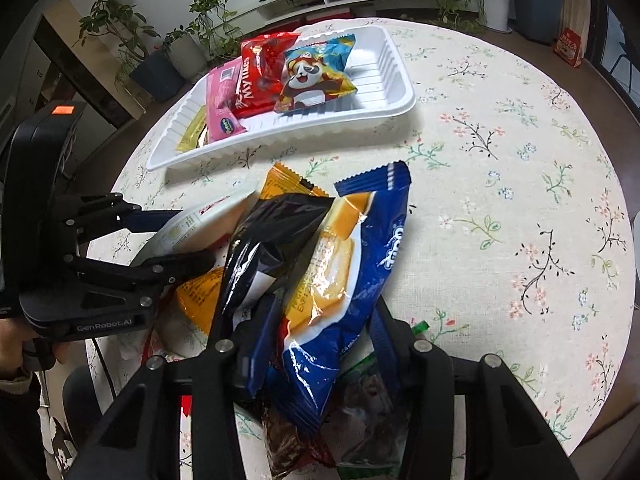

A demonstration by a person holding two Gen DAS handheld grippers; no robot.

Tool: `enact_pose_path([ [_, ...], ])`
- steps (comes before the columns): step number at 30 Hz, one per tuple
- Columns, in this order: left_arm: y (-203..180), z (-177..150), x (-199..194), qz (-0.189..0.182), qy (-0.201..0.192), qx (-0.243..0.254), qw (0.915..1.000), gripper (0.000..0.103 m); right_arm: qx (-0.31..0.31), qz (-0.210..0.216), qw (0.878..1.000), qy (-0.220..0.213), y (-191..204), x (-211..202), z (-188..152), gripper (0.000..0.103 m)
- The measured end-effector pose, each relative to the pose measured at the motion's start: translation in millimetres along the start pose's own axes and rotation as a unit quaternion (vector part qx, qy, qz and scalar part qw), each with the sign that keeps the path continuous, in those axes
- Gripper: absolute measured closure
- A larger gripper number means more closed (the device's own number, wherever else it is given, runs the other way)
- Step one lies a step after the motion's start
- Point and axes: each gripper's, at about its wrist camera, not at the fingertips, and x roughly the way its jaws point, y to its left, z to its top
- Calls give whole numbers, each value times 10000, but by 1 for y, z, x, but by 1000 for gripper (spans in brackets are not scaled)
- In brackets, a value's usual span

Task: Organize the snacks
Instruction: 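Grasp the white long bag with the left tool while the right tool grasps the blue bag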

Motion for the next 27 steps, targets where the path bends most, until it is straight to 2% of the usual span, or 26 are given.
enact_pose_path([
  [5, -5, 17, 4, 114, 35, 63, 9999, 55, -86, -78, 9999, -7, 3, 1, -1, 56],
  [7, -5, 18, 4, -25, -26, -16, 10000, 71, -77, -49, 10000, -7, 2, 0, -1, 58],
  [9, -6, 19, 5, -42, -97, -50, 9999, 76, -103, -46, 9999, -8, 3, 0, -1, 61],
  [15, -10, 17, 3, -111, -237, -228, 9994, 79, -39, 23, 10000, -56, -1, -2, -3, 65],
  [27, -1, -22, -14, -575, -480, -727, 9945, 80, 322, 333, 9988, -127, -11, -9, -8, 71],
])
